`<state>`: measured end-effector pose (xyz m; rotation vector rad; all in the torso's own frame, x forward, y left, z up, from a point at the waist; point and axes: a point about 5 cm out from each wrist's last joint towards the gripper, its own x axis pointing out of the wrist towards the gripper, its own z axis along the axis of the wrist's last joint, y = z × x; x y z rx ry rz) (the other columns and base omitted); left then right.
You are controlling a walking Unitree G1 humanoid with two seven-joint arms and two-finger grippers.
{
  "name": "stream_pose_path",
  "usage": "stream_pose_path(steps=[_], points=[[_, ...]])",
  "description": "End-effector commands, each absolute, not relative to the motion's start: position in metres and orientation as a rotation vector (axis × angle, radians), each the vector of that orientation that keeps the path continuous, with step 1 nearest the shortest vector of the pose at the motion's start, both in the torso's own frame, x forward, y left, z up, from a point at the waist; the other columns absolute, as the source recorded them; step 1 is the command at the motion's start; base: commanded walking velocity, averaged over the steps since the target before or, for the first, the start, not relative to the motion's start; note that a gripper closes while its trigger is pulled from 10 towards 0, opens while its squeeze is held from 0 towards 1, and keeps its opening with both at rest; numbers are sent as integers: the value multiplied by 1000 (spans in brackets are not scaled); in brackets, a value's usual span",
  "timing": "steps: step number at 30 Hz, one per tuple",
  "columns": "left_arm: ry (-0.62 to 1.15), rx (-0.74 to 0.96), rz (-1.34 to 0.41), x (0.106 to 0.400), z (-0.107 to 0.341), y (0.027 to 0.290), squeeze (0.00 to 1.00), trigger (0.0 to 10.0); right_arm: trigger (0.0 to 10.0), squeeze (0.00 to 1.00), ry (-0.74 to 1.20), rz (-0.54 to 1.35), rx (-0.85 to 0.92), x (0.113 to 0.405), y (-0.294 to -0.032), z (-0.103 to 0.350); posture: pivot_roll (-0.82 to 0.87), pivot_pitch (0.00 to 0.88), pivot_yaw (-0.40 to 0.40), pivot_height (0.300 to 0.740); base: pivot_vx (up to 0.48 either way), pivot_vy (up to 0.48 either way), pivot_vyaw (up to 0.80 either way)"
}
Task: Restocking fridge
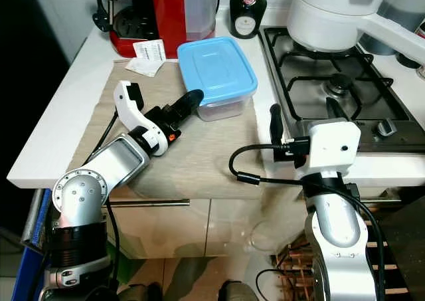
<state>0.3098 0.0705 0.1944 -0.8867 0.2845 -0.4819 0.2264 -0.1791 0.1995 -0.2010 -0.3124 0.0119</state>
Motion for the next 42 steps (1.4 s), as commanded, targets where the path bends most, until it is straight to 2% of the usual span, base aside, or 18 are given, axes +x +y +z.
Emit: stream_pose_path(steps=[1,8,13,22,26,34,37,38,39,42], points=[[330,-915,-516,320,203,40,0,0,10000,0,-323,13,-215,222,-180,201,-227,109,7,740,0,0,0],[317,-951,-519,330,204,34,0,0,10000,0,-316,10,-208,221,-179,200,-240,105,12,740,0,0,0],[265,-940,-514,331,209,40,0,0,10000,0,-231,171,-46,218,-165,191,-242,106,14,740,0,0,0],[148,-872,-537,332,228,49,0,0,10000,0,-245,176,-62,218,-166,195,-240,108,10,740,0,0,0],[25,-781,-558,328,251,64,0,0,10000,0,-244,183,-63,217,-166,196,-236,108,10,740,0,0,0],[-104,-704,-541,325,275,97,0,0,10000,0,-243,180,-67,218,-167,196,-221,107,6,740,0,0,0],[-158,-563,-516,326,281,106,0,0,10000,0,-242,182,-69,220,-166,195,-209,101,1,740,0,0,0],[-173,-463,-516,325,281,103,0,4784,10000,0,-243,183,-72,221,-166,196,-208,98,0,740,0,0,0],[-198,-398,-538,324,282,97,0,10000,10000,0,-247,176,-79,223,-166,196,-209,95,2,740,0,0,0],[-193,-347,-553,326,278,88,0,10000,10000,0,-258,127,-115,234,-170,197,-214,80,26,740,0,0,0]])
